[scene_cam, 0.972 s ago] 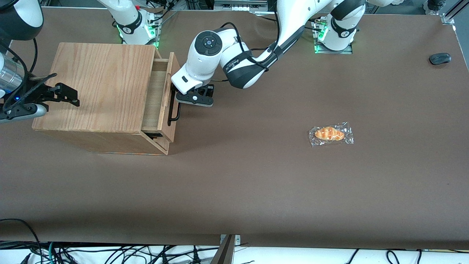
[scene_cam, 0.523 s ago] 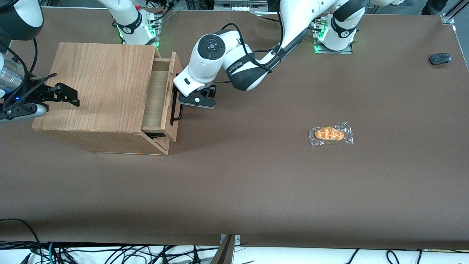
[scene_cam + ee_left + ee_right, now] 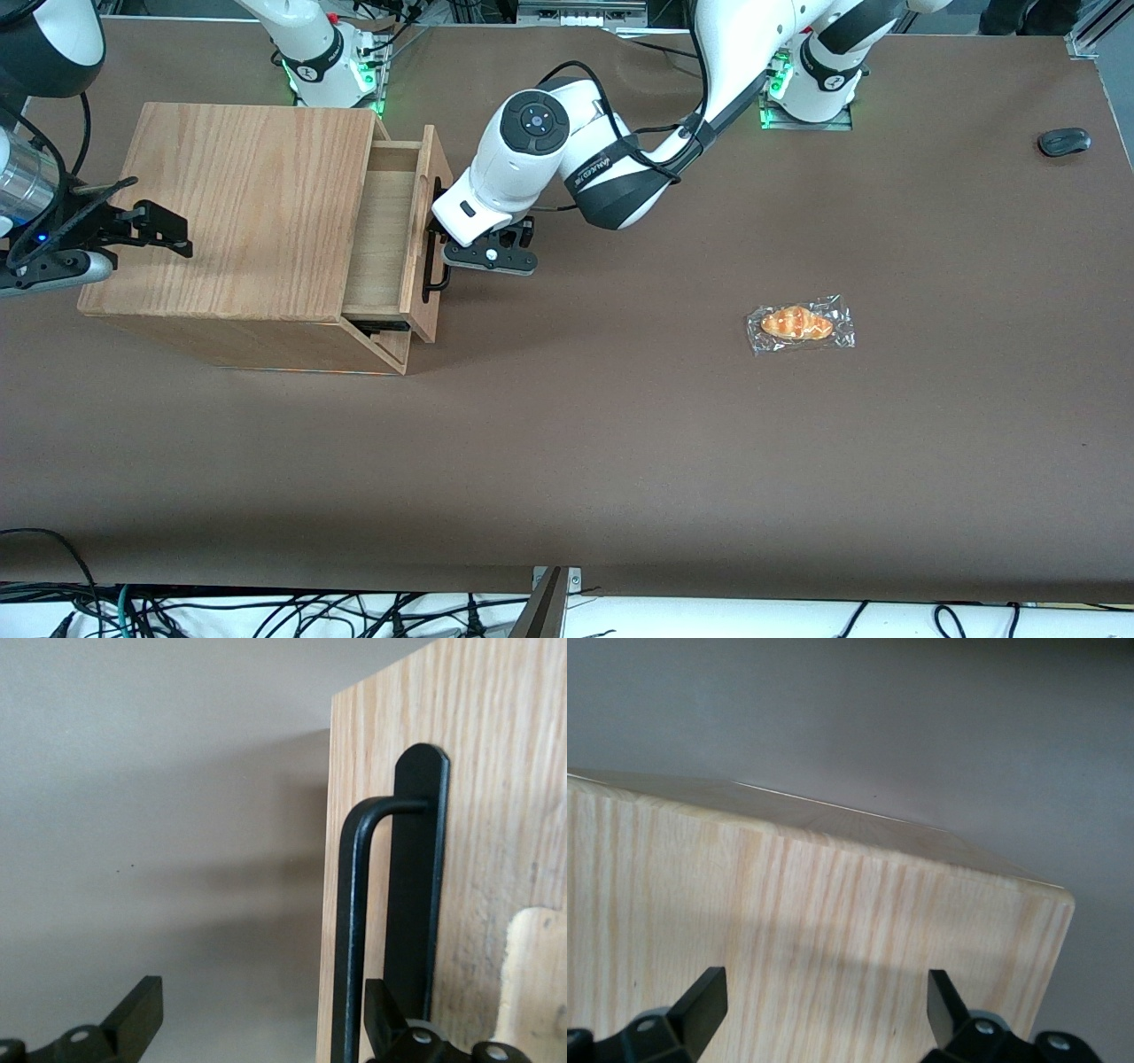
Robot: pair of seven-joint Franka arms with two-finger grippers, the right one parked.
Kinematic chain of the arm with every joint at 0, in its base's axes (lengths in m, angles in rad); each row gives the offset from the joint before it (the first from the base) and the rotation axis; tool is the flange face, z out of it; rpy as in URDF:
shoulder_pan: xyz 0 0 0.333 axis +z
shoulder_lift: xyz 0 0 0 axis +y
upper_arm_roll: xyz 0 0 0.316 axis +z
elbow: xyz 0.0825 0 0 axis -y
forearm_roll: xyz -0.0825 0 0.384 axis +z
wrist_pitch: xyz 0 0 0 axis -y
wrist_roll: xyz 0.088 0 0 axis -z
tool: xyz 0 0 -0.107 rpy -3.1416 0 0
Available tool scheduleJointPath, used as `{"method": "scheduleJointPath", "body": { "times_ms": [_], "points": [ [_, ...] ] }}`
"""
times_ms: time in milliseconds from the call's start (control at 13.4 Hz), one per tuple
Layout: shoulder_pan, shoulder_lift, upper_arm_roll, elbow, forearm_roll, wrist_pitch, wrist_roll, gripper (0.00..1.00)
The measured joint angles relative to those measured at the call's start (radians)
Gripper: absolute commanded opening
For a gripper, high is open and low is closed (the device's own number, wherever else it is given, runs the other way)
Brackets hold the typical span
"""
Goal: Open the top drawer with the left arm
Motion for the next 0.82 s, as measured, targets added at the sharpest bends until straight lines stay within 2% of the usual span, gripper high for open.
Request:
{"method": "scheduleJointPath", "body": {
  "times_ms": [822],
  "points": [
    [0.002, 0.0, 0.0, -0.001, 0.002, -0.023, 0.024, 1.0]
  ]
}}
